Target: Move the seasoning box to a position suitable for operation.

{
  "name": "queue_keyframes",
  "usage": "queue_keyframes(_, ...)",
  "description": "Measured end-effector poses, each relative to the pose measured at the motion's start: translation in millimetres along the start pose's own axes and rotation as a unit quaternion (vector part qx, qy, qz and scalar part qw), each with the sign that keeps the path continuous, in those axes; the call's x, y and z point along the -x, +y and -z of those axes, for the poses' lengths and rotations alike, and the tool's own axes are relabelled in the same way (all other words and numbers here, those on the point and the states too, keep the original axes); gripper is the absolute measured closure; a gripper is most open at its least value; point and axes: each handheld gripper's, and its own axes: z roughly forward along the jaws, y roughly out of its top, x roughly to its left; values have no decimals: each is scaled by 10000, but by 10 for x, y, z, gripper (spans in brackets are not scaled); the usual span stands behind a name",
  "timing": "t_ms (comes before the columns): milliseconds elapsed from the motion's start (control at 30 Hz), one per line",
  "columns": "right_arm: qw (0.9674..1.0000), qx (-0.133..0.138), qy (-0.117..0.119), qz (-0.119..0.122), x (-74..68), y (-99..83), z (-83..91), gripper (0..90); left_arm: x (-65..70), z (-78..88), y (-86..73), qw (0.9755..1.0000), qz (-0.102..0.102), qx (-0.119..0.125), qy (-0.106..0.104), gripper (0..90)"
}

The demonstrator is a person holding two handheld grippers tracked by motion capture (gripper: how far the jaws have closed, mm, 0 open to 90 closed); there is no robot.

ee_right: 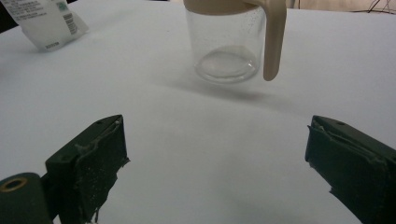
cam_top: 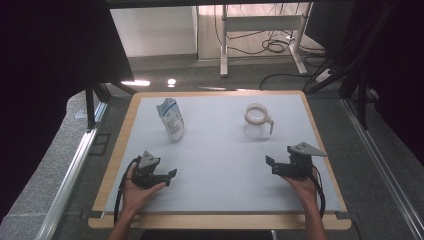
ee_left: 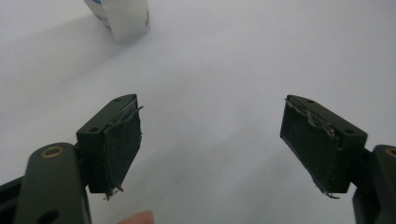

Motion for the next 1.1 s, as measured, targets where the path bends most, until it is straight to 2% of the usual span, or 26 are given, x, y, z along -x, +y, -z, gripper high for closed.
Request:
queue_keyframes(233, 9999, -72, -13, 85, -7, -26, 19, 70, -6, -13, 9, 10000, 35, 2, -87, 202)
queue_keyframes(433, 9999, -28, -3, 117, -48, -13, 66, 78, 52, -17, 26, 10000, -87, -21, 15, 206)
queue_keyframes(633, 9998, 15, 55, 186, -86, 40, 67, 86, 62, 41, 35, 9999, -92, 133, 52, 208)
queue_keyframes(767, 9998, 21, -8, 217, -91, 156, 36, 87, 38, 65, 30, 10000, -82, -16, -45, 220)
queue_keyframes(1000, 9993, 78, 96, 348, -106, 447, 8, 87, 14, 70, 23, 9997, -19, -121, -214, 211)
queue_keyframes(1100, 9992, 108, 119, 361, -93, 602, -19, 87, 8, 68, 22, 9996, -22, -150, -226, 209)
